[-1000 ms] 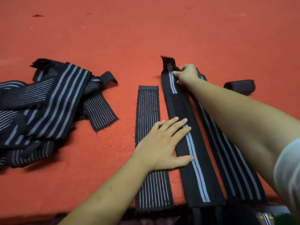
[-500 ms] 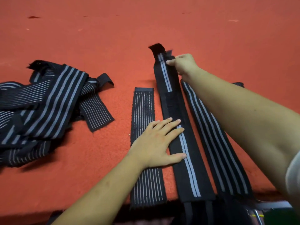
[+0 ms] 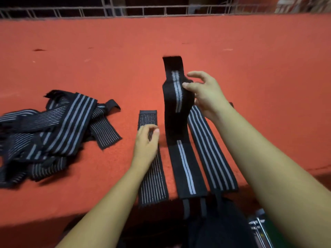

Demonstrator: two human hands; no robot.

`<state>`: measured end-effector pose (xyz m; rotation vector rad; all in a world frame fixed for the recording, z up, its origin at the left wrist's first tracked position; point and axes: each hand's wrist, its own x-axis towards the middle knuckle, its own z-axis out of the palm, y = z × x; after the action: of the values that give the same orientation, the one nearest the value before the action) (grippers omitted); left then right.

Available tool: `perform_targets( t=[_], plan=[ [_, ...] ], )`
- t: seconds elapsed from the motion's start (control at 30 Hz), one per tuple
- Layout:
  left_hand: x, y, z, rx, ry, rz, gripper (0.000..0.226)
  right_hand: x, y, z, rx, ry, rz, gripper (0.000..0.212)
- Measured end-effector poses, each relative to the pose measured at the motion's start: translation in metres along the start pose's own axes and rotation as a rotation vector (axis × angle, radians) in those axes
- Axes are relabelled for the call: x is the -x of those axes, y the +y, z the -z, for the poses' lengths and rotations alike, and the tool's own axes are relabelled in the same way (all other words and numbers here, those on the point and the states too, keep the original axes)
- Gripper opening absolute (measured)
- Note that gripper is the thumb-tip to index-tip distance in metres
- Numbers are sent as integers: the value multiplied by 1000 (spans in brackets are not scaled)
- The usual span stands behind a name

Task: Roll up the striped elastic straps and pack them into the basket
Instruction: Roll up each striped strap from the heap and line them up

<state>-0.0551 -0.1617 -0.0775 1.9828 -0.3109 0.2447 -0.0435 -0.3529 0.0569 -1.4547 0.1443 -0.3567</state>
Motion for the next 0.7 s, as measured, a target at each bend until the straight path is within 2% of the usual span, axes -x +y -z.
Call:
perform_targets(
  t=[0.1, 0.23, 0.37, 0.43, 0.57, 0.7],
  plan=[
    [6, 40, 11, 361, 93, 173, 25, 45, 5, 10, -48, -67, -13, 29],
    [26, 66, 6, 641, 14, 278, 39, 90, 30, 8, -85, -95, -115, 29],
    [46, 70, 3, 633, 39, 327, 26, 120, 46, 6, -111, -55, -228, 16],
    [52, 73, 4, 590, 30, 328, 29, 127, 51, 6, -72, -39, -219, 6],
    [57, 75, 10, 620, -24, 315, 25, 132, 53, 8, -2, -16, -164, 9],
    [55, 83, 15, 739, -55, 381, 27, 133, 50, 10, -5, -82, -156, 10]
  ],
)
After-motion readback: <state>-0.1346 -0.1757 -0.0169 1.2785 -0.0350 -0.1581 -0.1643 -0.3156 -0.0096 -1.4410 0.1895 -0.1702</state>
